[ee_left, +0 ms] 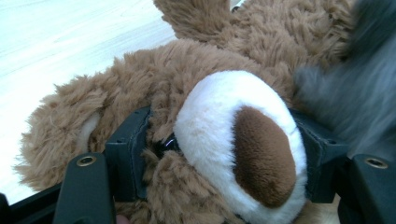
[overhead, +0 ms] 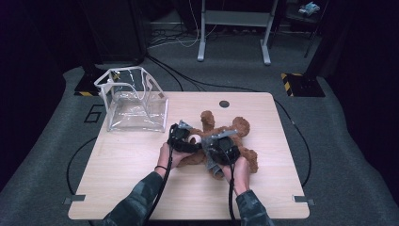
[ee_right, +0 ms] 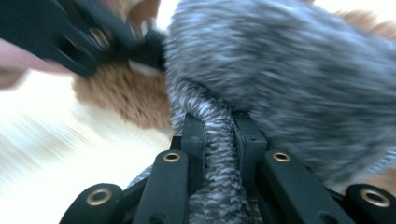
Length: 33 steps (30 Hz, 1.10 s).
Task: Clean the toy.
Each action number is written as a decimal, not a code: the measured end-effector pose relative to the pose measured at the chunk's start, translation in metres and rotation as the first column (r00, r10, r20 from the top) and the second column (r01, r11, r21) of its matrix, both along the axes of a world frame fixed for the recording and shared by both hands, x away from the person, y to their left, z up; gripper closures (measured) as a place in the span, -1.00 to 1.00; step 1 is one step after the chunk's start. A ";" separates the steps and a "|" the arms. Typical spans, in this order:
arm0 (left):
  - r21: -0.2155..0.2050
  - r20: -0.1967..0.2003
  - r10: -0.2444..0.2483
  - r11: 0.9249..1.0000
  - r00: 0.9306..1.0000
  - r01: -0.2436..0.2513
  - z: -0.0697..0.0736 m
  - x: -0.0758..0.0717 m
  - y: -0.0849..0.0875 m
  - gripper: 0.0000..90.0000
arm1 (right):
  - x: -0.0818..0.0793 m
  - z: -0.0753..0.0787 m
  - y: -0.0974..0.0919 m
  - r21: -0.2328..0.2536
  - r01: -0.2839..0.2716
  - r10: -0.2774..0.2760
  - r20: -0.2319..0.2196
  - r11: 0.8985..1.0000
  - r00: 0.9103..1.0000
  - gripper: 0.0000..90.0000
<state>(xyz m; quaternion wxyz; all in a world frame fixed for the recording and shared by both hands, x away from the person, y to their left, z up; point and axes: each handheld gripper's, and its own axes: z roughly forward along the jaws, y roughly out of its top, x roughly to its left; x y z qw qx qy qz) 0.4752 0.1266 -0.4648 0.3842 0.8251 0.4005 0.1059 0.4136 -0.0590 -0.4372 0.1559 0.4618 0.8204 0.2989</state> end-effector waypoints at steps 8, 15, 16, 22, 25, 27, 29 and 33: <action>0.007 0.003 -0.002 1.000 1.000 0.002 0.000 -0.001 -0.001 -0.30 | -0.015 -0.035 0.002 -0.040 -0.021 0.019 -0.045 0.999 0.999 0.75; -0.004 0.002 0.001 1.000 1.000 -0.001 -0.001 0.000 -0.001 -0.30 | -0.032 -0.039 -0.025 -0.035 -0.005 0.002 -0.096 0.999 0.995 0.74; -0.006 0.002 0.001 1.000 1.000 -0.001 -0.001 0.000 -0.001 -0.30 | -0.033 -0.039 -0.029 -0.031 -0.009 0.006 -0.101 0.999 0.995 0.74; -0.027 -0.001 0.007 1.000 1.000 -0.007 -0.002 0.003 0.001 -0.30 | -0.038 -0.011 -0.038 -0.006 -0.022 0.022 -0.001 1.000 1.000 0.71; -0.029 0.001 0.009 1.000 1.000 -0.009 -0.002 0.003 0.001 -0.30 | -0.030 0.014 -0.035 0.005 0.003 -0.003 0.103 1.000 0.995 0.71; -0.023 -0.003 0.003 1.000 1.000 -0.003 -0.002 0.003 0.001 -0.30 | -0.019 0.022 -0.032 0.001 0.028 -0.028 0.130 1.000 0.991 0.70; -0.025 -0.004 0.004 1.000 1.000 -0.004 -0.002 0.003 0.001 -0.30 | -0.004 0.020 -0.031 -0.018 0.051 -0.048 0.130 0.999 0.990 0.71; -0.026 -0.001 -0.002 1.000 1.000 0.002 -0.002 0.002 0.001 -0.30 | 0.002 0.002 -0.029 -0.047 0.069 -0.064 0.095 0.997 0.993 0.73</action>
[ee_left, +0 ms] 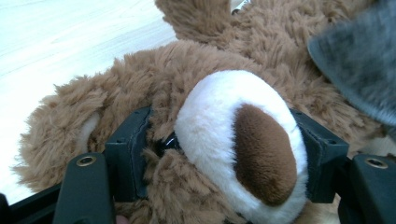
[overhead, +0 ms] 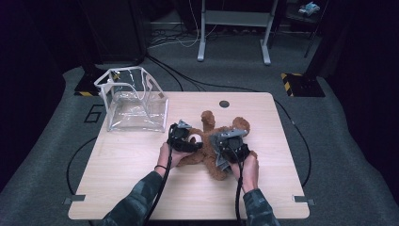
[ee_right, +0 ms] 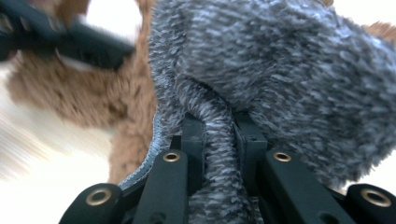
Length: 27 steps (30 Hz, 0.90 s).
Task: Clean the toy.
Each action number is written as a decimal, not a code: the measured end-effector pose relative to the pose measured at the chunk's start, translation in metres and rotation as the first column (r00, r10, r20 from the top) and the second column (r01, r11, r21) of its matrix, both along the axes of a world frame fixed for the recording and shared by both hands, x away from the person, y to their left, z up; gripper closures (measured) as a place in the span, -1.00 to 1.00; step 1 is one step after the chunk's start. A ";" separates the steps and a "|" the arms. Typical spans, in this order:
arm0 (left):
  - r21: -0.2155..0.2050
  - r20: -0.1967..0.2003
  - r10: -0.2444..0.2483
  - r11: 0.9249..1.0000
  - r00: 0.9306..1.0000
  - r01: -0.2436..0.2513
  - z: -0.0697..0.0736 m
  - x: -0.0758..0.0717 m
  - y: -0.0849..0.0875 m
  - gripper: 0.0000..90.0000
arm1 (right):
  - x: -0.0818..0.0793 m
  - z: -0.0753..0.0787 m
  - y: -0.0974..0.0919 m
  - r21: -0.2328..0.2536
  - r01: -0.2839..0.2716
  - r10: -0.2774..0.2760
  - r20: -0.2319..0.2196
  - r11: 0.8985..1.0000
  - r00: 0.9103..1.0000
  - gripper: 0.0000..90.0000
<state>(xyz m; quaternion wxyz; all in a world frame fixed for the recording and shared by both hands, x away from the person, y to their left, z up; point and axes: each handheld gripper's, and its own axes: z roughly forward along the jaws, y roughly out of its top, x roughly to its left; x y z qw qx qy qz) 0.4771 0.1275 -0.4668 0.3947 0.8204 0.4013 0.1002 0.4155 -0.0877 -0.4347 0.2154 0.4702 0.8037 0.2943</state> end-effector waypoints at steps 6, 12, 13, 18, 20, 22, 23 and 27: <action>0.002 0.060 0.000 1.000 0.998 0.000 0.003 -0.003 0.000 -0.39 | -0.016 -0.010 -0.013 -0.010 0.004 -0.005 -0.022 1.000 1.000 0.73; 0.046 0.181 -0.004 0.999 0.983 -0.005 0.017 -0.019 -0.002 -0.58 | -0.022 -0.004 -0.025 0.049 0.021 -0.022 0.013 0.999 1.000 0.70; 0.033 0.187 -0.001 0.999 0.982 -0.005 0.019 -0.022 -0.001 -0.65 | -0.024 -0.001 -0.026 0.055 0.027 -0.028 0.018 0.998 0.999 0.70; 0.010 0.212 0.011 1.000 0.977 -0.014 0.025 -0.032 0.010 -0.73 | -0.028 0.005 -0.029 0.068 0.030 -0.033 0.044 0.997 0.998 0.70; 0.017 0.214 0.025 0.999 0.976 -0.030 0.025 -0.039 0.018 -0.77 | -0.031 0.005 -0.033 0.074 0.037 -0.040 0.048 0.997 0.998 0.70; 0.018 0.208 0.029 0.999 0.978 -0.034 0.023 -0.042 0.020 -0.82 | -0.031 0.005 -0.034 0.076 0.041 -0.045 0.044 0.996 0.998 0.70; 0.022 0.201 0.029 0.999 0.979 -0.035 0.019 -0.047 0.023 -0.86 | -0.032 0.003 -0.038 0.080 0.037 -0.041 0.049 0.996 0.998 0.69; 0.038 0.194 0.029 0.999 0.981 -0.037 0.007 -0.057 0.024 -0.91 | -0.034 0.001 -0.041 0.083 0.044 -0.048 0.044 0.996 0.998 0.69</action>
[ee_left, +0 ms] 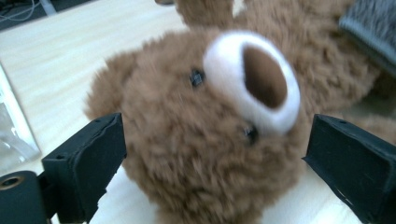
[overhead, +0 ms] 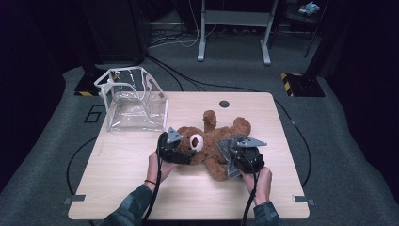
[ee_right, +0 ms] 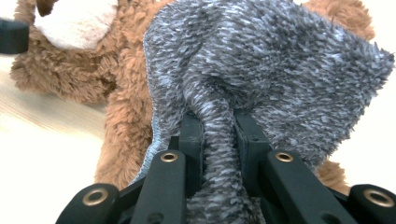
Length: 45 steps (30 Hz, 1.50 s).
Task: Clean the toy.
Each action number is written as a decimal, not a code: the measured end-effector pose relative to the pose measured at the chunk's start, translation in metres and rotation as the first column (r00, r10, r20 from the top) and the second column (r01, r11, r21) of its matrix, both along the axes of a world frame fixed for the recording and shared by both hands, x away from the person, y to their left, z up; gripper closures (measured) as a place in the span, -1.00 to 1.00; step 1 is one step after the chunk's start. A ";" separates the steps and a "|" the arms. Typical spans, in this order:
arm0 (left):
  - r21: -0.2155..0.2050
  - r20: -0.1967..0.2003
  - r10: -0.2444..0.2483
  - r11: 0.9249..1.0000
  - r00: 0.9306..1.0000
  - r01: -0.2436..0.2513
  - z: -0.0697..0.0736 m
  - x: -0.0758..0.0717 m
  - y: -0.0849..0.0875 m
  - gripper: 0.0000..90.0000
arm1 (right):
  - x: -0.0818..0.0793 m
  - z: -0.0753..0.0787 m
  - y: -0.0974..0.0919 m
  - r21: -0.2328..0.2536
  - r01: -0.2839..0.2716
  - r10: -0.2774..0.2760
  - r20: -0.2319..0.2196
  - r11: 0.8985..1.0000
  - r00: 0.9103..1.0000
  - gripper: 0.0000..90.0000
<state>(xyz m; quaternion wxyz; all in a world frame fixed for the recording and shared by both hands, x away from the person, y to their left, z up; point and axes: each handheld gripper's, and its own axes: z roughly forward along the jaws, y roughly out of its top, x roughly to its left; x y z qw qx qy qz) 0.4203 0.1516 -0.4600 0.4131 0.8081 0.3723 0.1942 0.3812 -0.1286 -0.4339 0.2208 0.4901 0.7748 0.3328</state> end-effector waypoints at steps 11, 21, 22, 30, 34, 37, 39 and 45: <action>0.105 0.077 0.062 0.992 0.995 -0.070 -0.028 -0.008 -0.020 -0.84 | -0.006 -0.002 -0.009 0.009 0.032 -0.032 0.012 0.999 0.999 0.68; 0.109 0.120 0.070 0.991 0.990 -0.083 -0.034 -0.010 -0.022 -0.37 | -0.001 -0.009 -0.011 0.018 0.040 -0.040 -0.006 0.999 0.999 0.68; 0.107 0.120 0.069 0.991 0.990 -0.082 -0.034 -0.010 -0.022 -0.27 | -0.001 -0.010 -0.011 0.021 0.042 -0.042 -0.006 0.999 0.999 0.68; 0.070 0.070 0.046 0.996 0.996 -0.051 -0.028 -0.006 -0.016 0.21 | -0.001 -0.009 -0.010 0.016 0.050 -0.050 0.015 0.999 0.999 0.68; 0.027 0.005 0.026 0.999 1.000 -0.026 -0.021 0.000 -0.010 0.31 | -0.003 0.001 -0.007 0.016 0.050 -0.051 0.043 0.999 0.998 0.69; -0.013 -0.079 0.002 1.000 0.997 -0.003 -0.013 0.007 -0.006 0.35 | 0.000 0.011 -0.005 0.012 0.042 -0.042 0.063 0.999 0.997 0.70; -0.037 -0.119 -0.014 0.999 0.993 0.009 -0.008 0.011 -0.004 0.37 | 0.005 0.017 -0.003 0.001 0.031 -0.031 0.073 1.000 0.997 0.71; -0.069 -0.205 -0.057 0.997 0.977 0.044 0.000 0.026 0.002 0.36 | 0.040 0.029 0.008 -0.007 0.041 -0.040 0.067 0.999 0.997 0.72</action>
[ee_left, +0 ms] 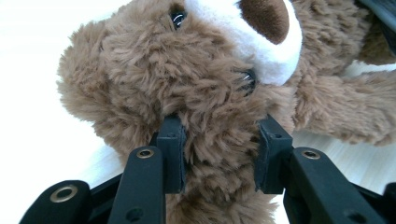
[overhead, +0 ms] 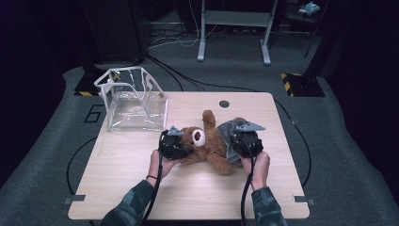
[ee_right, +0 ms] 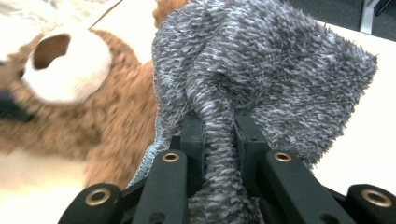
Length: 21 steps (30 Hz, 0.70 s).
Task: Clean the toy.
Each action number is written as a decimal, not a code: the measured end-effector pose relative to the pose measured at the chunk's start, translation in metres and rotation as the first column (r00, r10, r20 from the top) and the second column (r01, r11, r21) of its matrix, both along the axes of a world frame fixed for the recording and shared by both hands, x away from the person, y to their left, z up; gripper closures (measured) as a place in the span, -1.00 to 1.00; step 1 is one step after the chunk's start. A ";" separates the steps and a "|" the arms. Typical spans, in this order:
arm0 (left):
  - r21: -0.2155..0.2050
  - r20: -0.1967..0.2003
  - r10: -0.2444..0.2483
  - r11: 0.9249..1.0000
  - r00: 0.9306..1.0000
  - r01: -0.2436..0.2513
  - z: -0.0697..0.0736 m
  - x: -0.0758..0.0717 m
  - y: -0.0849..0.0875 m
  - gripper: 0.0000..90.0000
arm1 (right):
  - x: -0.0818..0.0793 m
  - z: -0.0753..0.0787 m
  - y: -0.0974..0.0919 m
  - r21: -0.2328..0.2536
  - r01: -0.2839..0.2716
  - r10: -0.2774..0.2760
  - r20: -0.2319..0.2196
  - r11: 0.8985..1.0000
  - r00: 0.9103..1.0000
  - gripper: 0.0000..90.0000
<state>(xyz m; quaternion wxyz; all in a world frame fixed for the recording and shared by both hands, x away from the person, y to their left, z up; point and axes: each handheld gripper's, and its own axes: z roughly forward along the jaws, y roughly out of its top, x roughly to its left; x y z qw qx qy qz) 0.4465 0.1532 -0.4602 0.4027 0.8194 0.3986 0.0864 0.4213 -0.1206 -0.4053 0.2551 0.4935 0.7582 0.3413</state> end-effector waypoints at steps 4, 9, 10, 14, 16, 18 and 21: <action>-0.032 0.013 0.009 0.999 1.000 -0.008 -0.004 0.001 0.005 0.20 | 0.028 -0.009 0.007 -0.005 0.021 -0.021 -0.067 1.000 0.997 0.73; -0.021 0.060 0.037 0.999 0.998 -0.035 -0.001 -0.005 0.003 -0.26 | 0.038 -0.012 0.011 -0.016 0.041 -0.042 -0.077 0.999 0.996 0.73; -0.023 0.075 0.036 0.999 0.997 -0.035 0.000 -0.008 0.002 -0.32 | 0.039 -0.011 0.011 -0.026 0.036 -0.038 -0.082 0.999 0.996 0.73; 0.007 0.145 0.026 1.000 0.989 -0.028 0.004 -0.023 0.000 -0.44 | 0.041 -0.013 0.011 -0.033 0.043 -0.046 -0.092 0.999 0.995 0.73; 0.022 0.167 0.016 1.000 0.986 -0.020 0.004 -0.029 -0.003 -0.48 | 0.043 -0.014 0.012 -0.030 0.048 -0.051 -0.098 0.998 0.994 0.73; 0.053 0.193 0.020 0.998 0.981 -0.031 0.002 -0.034 -0.008 -0.53 | 0.044 -0.014 0.013 -0.037 0.052 -0.055 -0.105 0.998 0.993 0.74; 0.115 0.217 0.028 0.992 0.976 -0.054 -0.004 -0.035 -0.017 -0.61 | 0.047 -0.014 0.014 -0.040 0.059 -0.062 -0.103 0.997 0.993 0.74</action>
